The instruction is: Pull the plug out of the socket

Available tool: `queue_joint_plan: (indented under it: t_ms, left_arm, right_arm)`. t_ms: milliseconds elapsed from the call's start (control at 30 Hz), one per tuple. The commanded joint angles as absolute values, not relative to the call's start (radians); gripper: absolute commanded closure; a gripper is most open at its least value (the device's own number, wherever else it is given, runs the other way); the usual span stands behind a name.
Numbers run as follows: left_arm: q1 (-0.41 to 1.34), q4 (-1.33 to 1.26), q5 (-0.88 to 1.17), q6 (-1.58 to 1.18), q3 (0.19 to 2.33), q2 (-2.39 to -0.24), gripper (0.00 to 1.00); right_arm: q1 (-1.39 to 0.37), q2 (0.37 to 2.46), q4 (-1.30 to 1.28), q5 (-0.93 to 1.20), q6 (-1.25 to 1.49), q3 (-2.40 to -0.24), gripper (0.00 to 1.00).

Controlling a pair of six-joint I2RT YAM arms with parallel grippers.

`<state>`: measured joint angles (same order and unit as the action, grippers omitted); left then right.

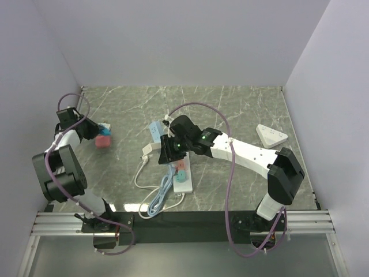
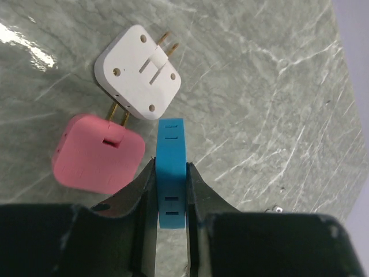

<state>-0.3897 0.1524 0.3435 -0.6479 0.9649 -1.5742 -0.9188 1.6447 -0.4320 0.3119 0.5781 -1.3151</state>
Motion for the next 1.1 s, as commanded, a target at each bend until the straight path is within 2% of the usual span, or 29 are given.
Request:
queue_joint_plan:
  t_ms: [0,133,167,233,267,300,333,367,467,500,567,700,833,967,1067]
  left_arm:
    - [-0.388,0.072,0.396,-0.647,1.017,-1.644,0.99]
    - [-0.403,0.097,0.403,-0.641,1.068,-1.726,0.96]
    - [-0.408,0.081,0.402,-0.647,1.063,-1.736,0.92]
    - [-0.423,0.066,0.399,-0.661,1.054,-1.743,0.81]
    - [-0.426,0.063,0.397,-0.664,1.051,-1.750,0.70]
    - [-0.431,0.060,0.400,-0.666,1.052,-1.755,0.66]
    - [-0.437,0.061,0.403,-0.667,1.057,-1.769,0.54]
    - [-0.437,0.061,0.403,-0.667,1.057,-1.769,0.53]
    - [-0.440,0.054,0.411,-0.676,1.046,-1.756,0.40]
    - [-0.440,0.057,0.410,-0.678,1.045,-1.735,0.31]
    - [-0.439,0.080,0.397,-0.676,1.037,-1.695,0.25]
    - [-0.437,0.100,0.409,-0.687,1.006,-1.590,0.24]
    - [-0.381,0.107,0.538,-0.671,0.965,-1.479,0.24]
    - [-0.226,0.185,0.769,-0.595,0.968,-1.415,0.24]
    - [-0.129,0.232,0.813,-0.543,0.950,-1.337,0.24]
  right_arm:
    - [-0.923,1.571,-0.374,0.347,0.565,-1.356,1.00]
    - [-0.923,1.582,-0.390,0.342,0.555,-1.373,1.00]
    - [-0.923,1.585,-0.391,0.342,0.552,-1.376,1.00]
    - [-0.923,1.588,-0.394,0.344,0.549,-1.384,1.00]
    - [-0.923,1.591,-0.397,0.342,0.548,-1.385,1.00]
    - [-0.923,1.594,-0.397,0.344,0.546,-1.390,1.00]
    - [-0.923,1.598,-0.400,0.345,0.543,-1.393,1.00]
    - [-0.922,1.598,-0.402,0.345,0.543,-1.393,1.00]
    - [-0.923,1.608,-0.414,0.342,0.535,-1.402,1.00]
    - [-0.923,1.612,-0.416,0.342,0.532,-1.404,1.00]
    - [-0.923,1.617,-0.419,0.339,0.529,-1.410,1.00]
    - [-0.923,1.641,-0.440,0.330,0.529,-1.433,1.00]
    - [-0.922,1.686,-0.478,0.313,0.531,-1.492,1.00]
    - [-0.917,1.755,-0.555,0.278,0.557,-1.557,1.00]
    - [-0.904,1.805,-0.596,0.291,0.587,-1.604,1.00]
